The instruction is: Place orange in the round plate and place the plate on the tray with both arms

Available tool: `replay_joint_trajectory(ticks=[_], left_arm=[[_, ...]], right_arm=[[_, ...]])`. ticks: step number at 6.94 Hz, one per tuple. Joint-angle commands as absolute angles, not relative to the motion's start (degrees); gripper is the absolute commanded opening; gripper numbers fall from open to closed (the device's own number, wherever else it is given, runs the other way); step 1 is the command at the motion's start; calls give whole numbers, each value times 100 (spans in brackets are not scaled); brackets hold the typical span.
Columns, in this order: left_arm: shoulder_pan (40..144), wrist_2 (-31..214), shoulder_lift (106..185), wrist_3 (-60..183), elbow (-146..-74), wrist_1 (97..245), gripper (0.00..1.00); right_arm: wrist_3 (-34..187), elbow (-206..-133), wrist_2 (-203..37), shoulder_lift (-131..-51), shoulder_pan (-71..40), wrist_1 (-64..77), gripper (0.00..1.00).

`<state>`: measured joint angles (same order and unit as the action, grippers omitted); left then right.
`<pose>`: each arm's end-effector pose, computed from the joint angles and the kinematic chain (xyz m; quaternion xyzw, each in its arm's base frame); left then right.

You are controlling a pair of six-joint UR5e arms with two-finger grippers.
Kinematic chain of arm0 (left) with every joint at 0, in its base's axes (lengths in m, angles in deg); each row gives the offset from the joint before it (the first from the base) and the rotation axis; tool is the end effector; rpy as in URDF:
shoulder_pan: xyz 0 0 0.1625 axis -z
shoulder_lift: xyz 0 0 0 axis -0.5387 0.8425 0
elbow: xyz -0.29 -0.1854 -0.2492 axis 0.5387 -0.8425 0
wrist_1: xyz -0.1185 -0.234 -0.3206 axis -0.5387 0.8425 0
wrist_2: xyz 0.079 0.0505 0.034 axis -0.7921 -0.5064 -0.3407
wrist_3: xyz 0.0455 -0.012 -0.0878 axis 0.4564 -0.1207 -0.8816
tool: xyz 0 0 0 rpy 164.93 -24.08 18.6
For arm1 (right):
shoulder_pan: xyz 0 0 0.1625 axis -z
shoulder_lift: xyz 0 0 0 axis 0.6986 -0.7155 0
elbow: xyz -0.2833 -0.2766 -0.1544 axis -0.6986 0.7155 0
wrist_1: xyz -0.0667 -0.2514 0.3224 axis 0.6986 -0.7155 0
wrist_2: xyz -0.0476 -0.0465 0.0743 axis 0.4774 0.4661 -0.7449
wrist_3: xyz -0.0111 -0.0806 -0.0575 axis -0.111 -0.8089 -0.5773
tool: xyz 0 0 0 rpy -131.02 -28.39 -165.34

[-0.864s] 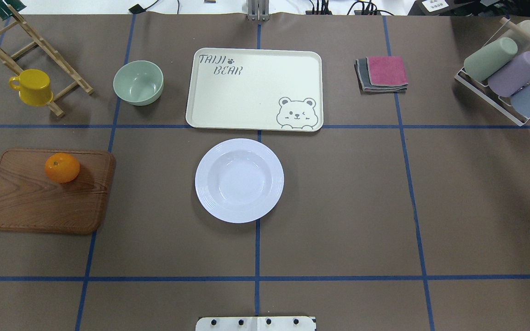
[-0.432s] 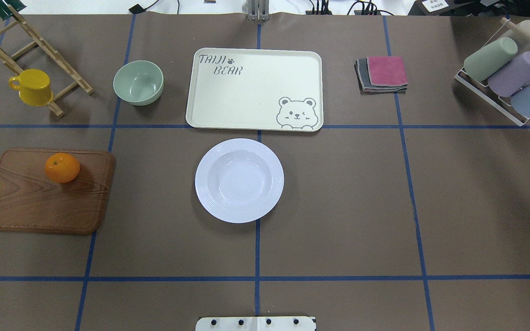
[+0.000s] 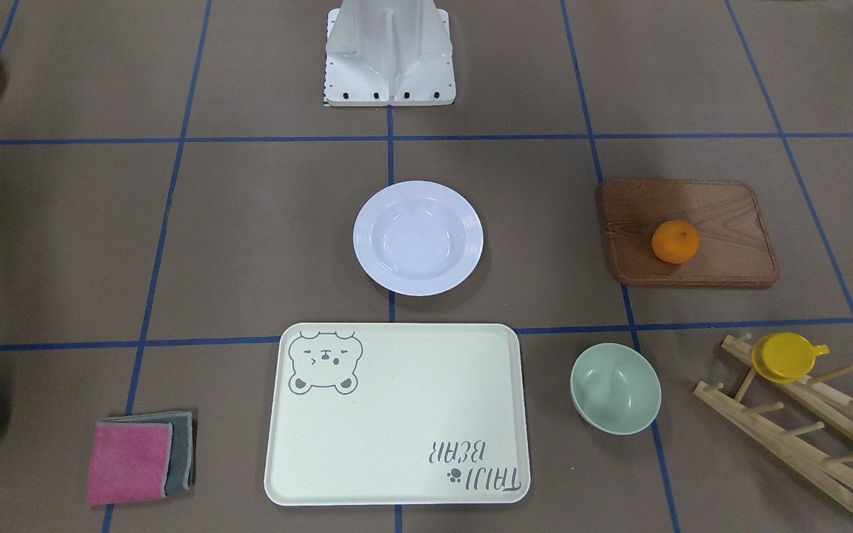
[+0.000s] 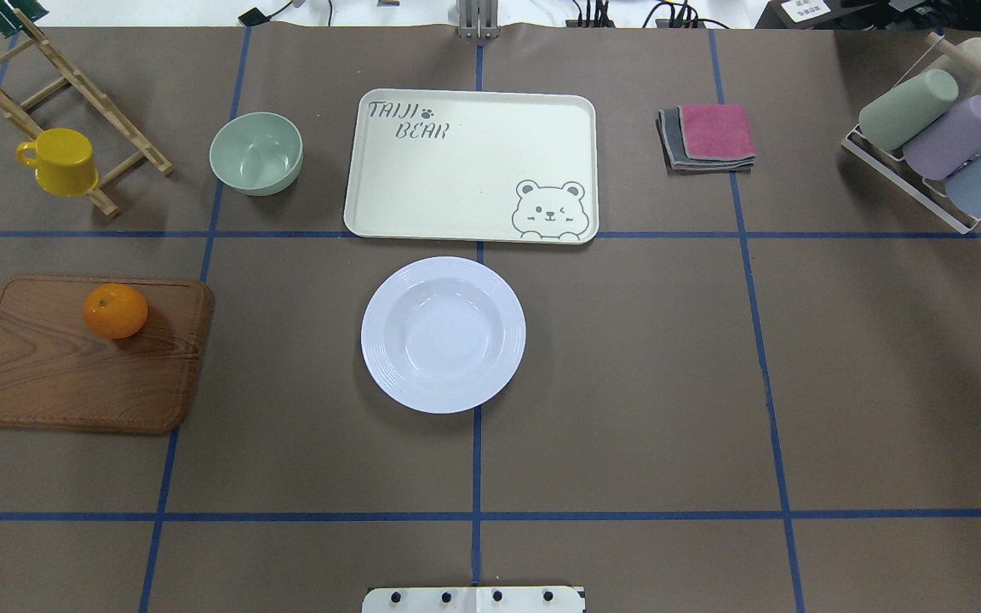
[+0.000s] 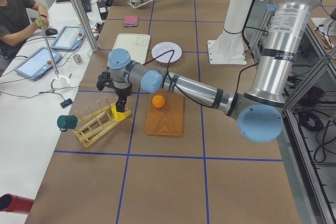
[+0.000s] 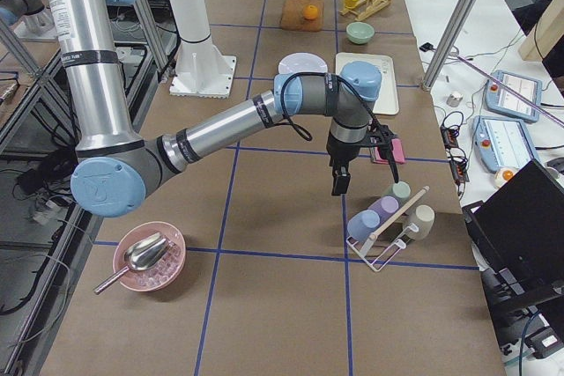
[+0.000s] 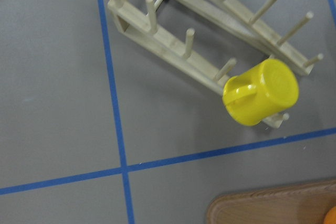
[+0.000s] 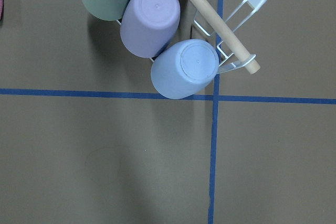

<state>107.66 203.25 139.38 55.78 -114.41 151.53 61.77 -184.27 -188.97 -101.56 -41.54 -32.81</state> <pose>0.0899 -0.5877 0.4707 0.0839 0.4072 0.0367 0.9087 0.0326 -0.5259 0.4750 -0.0035 -0.3345 -0.0230 0.9421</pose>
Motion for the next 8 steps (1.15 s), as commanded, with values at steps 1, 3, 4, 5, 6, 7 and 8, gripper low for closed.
replay_joint_trajectory(ticks=[1,3,4,5,6,7,8], left_arm=[[9732,20037,14250,4409,-11455,15430,99],[9273,19922,14287,4045,-11534,15572,99],[9010,19600,14252,3887,-11648,15572,99],[8886,19492,14182,3859,-11692,15572,99],[8763,19421,14007,3929,-11693,15651,99],[8674,19186,13727,3947,-11693,15938,99],[8656,19166,13429,3956,-11684,16281,99]], right_arm=[[6173,-18679,-18912,-10155,-3772,-3228,100],[6347,-18463,-19155,-10164,-3584,-3280,100],[6557,-18497,-19941,-10225,-3532,-3211,100],[6577,-18523,-20575,-10191,-3383,-3201,100],[6647,-18541,-21139,-10182,-3208,-3201,100],[6656,-18541,-21727,-10164,-3058,-3193,100],[6700,-18576,-22090,-10138,-2917,-3193,100]])
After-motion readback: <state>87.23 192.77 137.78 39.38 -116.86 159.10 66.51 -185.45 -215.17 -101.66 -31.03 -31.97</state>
